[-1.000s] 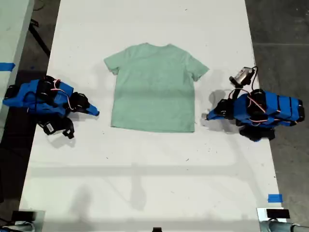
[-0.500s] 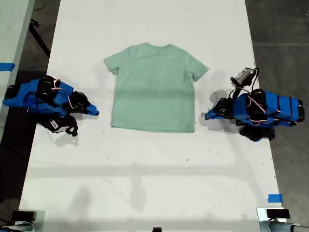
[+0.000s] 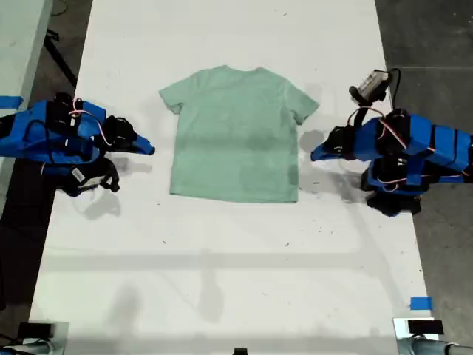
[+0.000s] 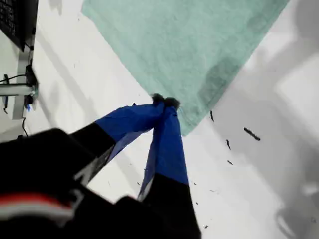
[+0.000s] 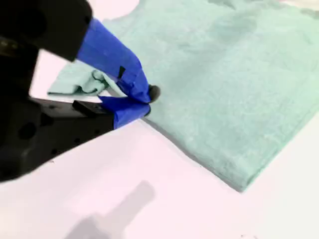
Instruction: Fold t-shirt
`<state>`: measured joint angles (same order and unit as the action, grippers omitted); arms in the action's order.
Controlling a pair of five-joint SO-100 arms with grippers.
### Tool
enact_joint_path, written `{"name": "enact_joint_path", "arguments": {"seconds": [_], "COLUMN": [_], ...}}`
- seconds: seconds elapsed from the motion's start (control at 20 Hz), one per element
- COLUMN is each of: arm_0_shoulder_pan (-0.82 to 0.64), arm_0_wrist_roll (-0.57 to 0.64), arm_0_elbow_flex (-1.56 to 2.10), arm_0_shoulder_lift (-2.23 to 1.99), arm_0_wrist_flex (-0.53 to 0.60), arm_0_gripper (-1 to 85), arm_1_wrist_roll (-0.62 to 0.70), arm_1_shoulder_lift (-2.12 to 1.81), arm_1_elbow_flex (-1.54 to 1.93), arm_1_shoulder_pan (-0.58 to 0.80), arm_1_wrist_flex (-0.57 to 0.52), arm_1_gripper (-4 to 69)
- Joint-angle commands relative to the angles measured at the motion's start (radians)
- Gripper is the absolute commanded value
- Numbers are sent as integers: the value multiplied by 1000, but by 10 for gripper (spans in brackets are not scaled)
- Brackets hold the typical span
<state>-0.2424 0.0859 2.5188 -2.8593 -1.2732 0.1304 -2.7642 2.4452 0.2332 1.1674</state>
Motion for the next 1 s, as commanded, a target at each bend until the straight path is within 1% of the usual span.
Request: {"name": "enact_joint_path", "arguments": {"seconds": [0.0, 0.2, 0.4, 0.55, 0.7, 0.75, 0.8, 0.85, 0.9, 0.95], "arm_0_shoulder_pan": [-117, -295, -437, -520, -586, -595, -600, -606, -611, -612], "arm_0_wrist_roll": [114, 262, 376, 440, 497, 520, 537, 554, 572, 597], "arm_0_elbow_flex": [-261, -529, -776, -922, -1058, -1094, -1123, -1137, -1138, -1137], "arm_0_shoulder_lift": [224, 453, 673, 808, 939, 974, 1005, 1025, 1032, 1032], "arm_0_wrist_flex": [-11, -91, -184, -235, -295, -313, -330, -336, -330, -318], "arm_0_gripper": [0, 0, 0, 0, 0, 33, 116, 172, 228, 275], "arm_1_wrist_roll": [120, 253, 356, 422, 463, 474, 495, 518, 537, 554], "arm_1_shoulder_lift": [163, 337, 537, 646, 681, 690, 698, 713, 726, 736], "arm_1_elbow_flex": [-276, -546, -816, -980, -1034, -1035, -1035, -1035, -1031, -1022], "arm_1_shoulder_pan": [101, 256, 390, 476, 537, 554, 566, 572, 583, 595], "arm_1_wrist_flex": [81, 213, 345, 411, 423, 430, 433, 434, 436, 436], "arm_1_gripper": [-6, -6, -7, -3, 14, 66, 160, 258, 298, 322]}}
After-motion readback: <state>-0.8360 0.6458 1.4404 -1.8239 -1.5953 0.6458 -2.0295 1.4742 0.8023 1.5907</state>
